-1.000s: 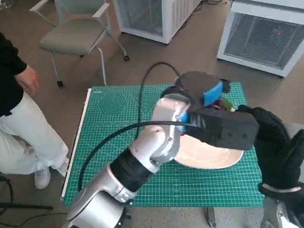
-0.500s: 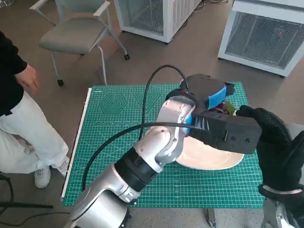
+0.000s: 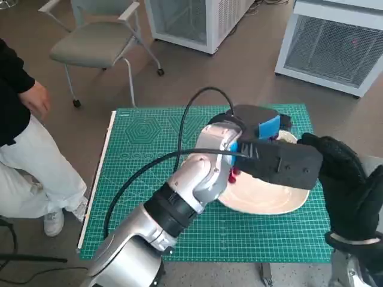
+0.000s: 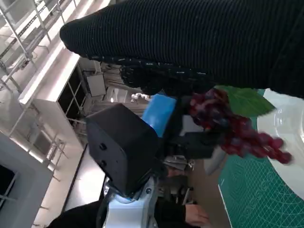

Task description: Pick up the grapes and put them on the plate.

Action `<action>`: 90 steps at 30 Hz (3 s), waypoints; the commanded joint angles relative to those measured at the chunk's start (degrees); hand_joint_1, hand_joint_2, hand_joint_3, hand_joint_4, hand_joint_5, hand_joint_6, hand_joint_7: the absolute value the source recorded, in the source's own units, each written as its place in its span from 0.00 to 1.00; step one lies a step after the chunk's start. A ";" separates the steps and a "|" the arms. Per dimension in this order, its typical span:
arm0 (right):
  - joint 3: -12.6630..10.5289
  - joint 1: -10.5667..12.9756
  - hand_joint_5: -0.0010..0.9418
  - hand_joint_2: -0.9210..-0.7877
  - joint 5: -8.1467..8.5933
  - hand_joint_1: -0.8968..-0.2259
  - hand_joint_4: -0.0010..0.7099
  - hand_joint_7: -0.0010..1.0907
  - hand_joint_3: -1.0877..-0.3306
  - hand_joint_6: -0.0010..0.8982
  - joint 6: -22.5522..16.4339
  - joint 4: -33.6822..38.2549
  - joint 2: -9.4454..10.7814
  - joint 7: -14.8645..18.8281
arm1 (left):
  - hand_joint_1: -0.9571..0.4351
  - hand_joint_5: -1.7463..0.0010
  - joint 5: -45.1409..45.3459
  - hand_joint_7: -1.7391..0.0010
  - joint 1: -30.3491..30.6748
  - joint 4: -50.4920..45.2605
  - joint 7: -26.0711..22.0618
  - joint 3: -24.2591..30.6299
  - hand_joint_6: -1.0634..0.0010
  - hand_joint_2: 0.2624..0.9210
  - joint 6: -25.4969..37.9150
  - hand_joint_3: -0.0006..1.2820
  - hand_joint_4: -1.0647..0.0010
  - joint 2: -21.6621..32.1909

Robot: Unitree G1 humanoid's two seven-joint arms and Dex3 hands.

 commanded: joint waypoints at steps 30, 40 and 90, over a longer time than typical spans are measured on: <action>0.74 0.47 0.75 0.00 0.11 0.70 0.56 0.91 0.60 0.19 -0.20 1.89 0.07 0.40 | 0.41 0.99 -0.25 1.00 3.59 -5.03 5.65 1.33 0.63 0.92 -5.16 0.01 0.68 6.45; 1.27 0.32 0.75 0.00 0.18 0.70 0.56 0.91 0.60 0.19 -0.01 1.77 -0.09 0.30 | 0.44 0.99 -3.87 0.99 12.62 -13.72 10.85 7.37 0.62 0.94 -7.94 0.01 0.68 10.57; 2.68 -3.48 0.72 0.00 0.21 0.70 0.59 0.88 0.61 0.21 2.68 3.14 -0.28 0.58 | 0.38 0.99 -52.43 1.00 48.00 -14.70 -1.81 37.55 0.74 1.00 -43.45 0.04 0.82 8.59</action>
